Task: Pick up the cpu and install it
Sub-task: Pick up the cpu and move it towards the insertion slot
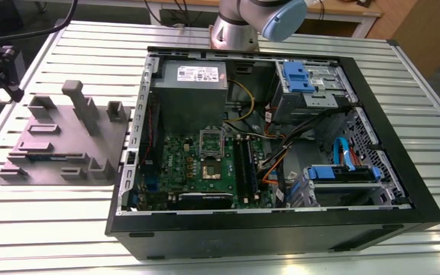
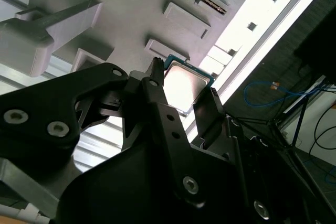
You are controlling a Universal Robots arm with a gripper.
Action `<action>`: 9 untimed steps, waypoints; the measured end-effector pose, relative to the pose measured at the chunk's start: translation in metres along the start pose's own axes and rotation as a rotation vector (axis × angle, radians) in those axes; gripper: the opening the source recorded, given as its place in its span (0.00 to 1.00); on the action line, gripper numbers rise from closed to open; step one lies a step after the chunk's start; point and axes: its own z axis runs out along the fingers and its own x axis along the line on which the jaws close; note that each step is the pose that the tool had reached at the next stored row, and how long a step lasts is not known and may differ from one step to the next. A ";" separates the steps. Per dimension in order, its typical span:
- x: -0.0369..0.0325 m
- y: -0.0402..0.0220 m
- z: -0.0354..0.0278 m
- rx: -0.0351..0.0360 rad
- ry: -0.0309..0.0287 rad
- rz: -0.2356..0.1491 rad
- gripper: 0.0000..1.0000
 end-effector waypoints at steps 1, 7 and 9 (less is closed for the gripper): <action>0.0000 0.0000 -0.0003 0.0000 0.0000 0.000 0.47; 0.0000 0.0001 -0.0025 0.0000 0.0000 0.000 0.47; 0.0000 0.0001 -0.0028 0.0000 0.0001 0.000 0.47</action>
